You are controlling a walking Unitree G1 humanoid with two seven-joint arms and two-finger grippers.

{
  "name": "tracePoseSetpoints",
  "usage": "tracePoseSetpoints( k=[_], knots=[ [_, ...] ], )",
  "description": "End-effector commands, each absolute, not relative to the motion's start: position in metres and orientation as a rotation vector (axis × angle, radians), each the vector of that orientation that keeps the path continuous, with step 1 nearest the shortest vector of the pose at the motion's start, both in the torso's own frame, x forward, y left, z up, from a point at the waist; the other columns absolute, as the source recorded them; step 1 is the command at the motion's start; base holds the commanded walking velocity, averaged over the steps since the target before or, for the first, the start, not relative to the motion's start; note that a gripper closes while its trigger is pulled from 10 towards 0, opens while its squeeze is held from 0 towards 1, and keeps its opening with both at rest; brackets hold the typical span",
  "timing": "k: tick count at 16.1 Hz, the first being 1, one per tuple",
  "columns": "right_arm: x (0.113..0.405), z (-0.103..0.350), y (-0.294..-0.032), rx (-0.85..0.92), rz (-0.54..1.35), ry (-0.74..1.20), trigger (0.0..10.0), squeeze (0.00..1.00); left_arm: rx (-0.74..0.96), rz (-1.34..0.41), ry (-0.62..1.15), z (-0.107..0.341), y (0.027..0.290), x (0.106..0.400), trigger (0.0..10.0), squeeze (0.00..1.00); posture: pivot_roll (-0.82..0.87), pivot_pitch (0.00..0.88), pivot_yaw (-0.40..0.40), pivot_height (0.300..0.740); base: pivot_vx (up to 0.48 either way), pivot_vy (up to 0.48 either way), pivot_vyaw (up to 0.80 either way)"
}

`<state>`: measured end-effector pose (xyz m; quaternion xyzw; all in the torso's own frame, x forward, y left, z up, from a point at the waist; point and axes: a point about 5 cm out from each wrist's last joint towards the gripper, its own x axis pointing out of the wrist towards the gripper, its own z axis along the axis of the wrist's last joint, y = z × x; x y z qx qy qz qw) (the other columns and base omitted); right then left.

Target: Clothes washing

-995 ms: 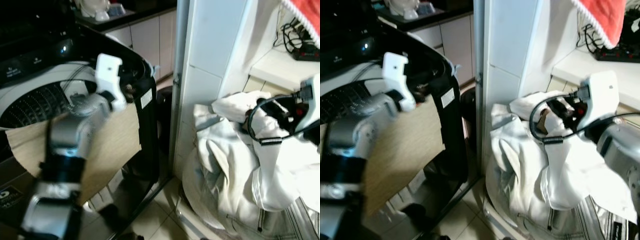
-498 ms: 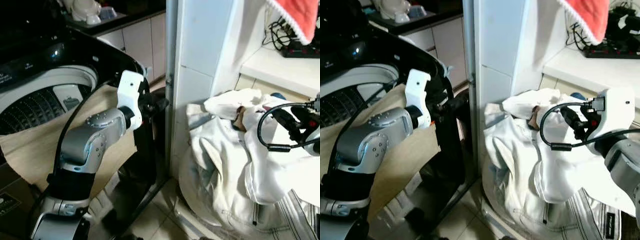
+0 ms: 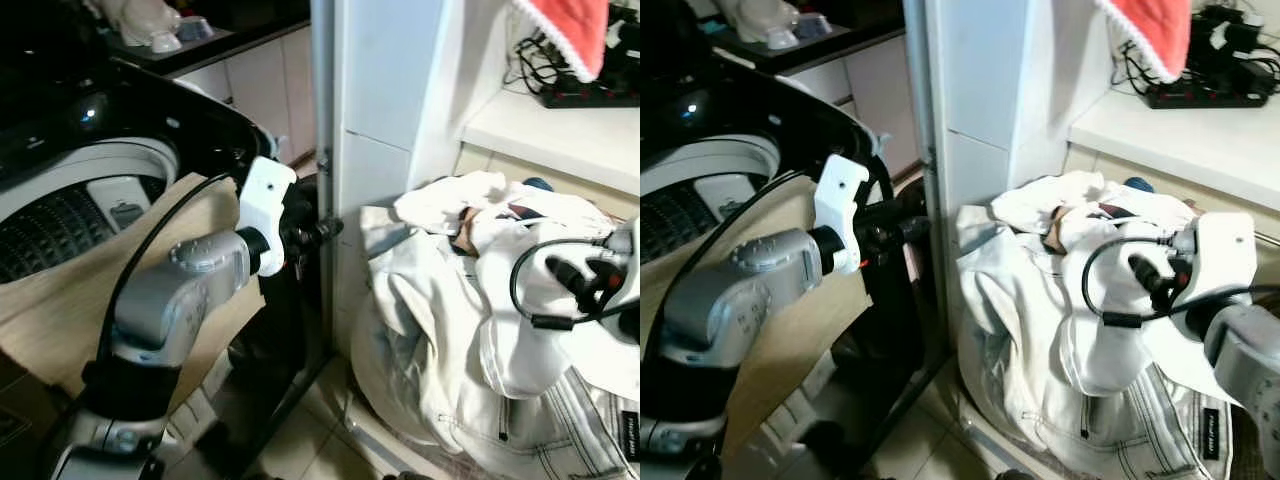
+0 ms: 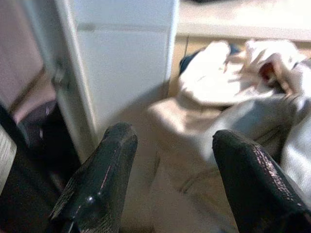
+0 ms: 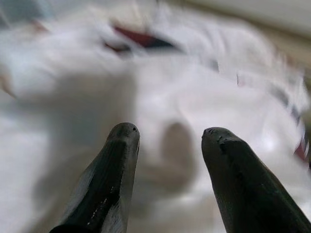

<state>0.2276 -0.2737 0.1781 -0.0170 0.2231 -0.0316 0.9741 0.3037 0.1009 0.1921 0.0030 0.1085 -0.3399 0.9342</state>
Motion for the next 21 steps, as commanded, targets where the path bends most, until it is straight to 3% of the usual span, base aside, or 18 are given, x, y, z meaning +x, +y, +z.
tracePoseSetpoints(
  k=[1, 3, 5, 6, 9, 10, 15, 18, 21],
  knots=[
    [0.233, 0.166, -0.273, 0.006, -0.042, 0.484, 10.0, 0.00, 0.017, -0.670, 0.127, 0.201, 0.101, 0.304, 10.0, 0.00, -0.21, 0.000, 0.083, 0.740, 0.000, 0.000, 0.00],
    [0.237, 0.159, -0.273, 0.034, -0.023, 0.499, 10.0, 0.00, 0.041, -0.599, 0.098, 0.202, 0.101, 0.307, 10.0, 0.00, -0.21, 0.000, 0.082, 0.740, 0.000, 0.000, 0.00],
    [0.245, 0.155, -0.270, 0.092, 0.031, 0.482, 10.0, 0.00, -0.002, -0.658, 0.084, 0.205, 0.095, 0.303, 10.0, 0.00, -0.20, 0.000, 0.073, 0.740, 0.000, 0.000, 0.00],
    [0.247, 0.155, -0.270, 0.097, 0.045, 0.473, 0.0, 0.00, 0.011, -0.686, 0.052, 0.206, 0.094, 0.300, 10.0, 0.00, -0.20, 0.000, 0.073, 0.740, 0.000, 0.000, 0.00],
    [0.249, 0.154, -0.270, 0.091, 0.062, 0.470, 0.0, 0.00, 0.045, -0.699, 0.021, 0.202, 0.091, 0.296, 10.0, 0.00, -0.20, 0.000, 0.073, 0.740, 0.000, 0.000, 0.00],
    [0.249, 0.152, -0.271, 0.092, 0.071, 0.468, 0.0, 0.00, -0.002, -0.856, 0.131, 0.193, 0.089, 0.288, 10.0, 0.00, -0.20, 0.000, 0.074, 0.740, 0.000, 0.000, 0.00],
    [0.252, 0.149, -0.271, 0.091, 0.081, 0.455, 0.0, 0.00, 0.102, -0.785, 0.063, 0.188, 0.088, 0.291, 10.0, 0.00, -0.20, 0.000, 0.071, 0.740, 0.000, 0.000, 0.00],
    [0.253, 0.149, -0.270, 0.086, 0.086, 0.448, 0.0, 0.00, 0.035, -0.676, 0.015, 0.193, 0.088, 0.295, 10.0, 0.00, -0.20, 0.000, 0.071, 0.740, 0.000, 0.000, 0.00],
    [0.254, 0.150, -0.269, 0.085, 0.089, 0.444, 0.0, 0.00, 0.057, -0.696, 0.038, 0.192, 0.087, 0.298, 10.0, 0.00, -0.20, 0.000, 0.073, 0.740, 0.000, 0.000, 0.00]
  ],
)
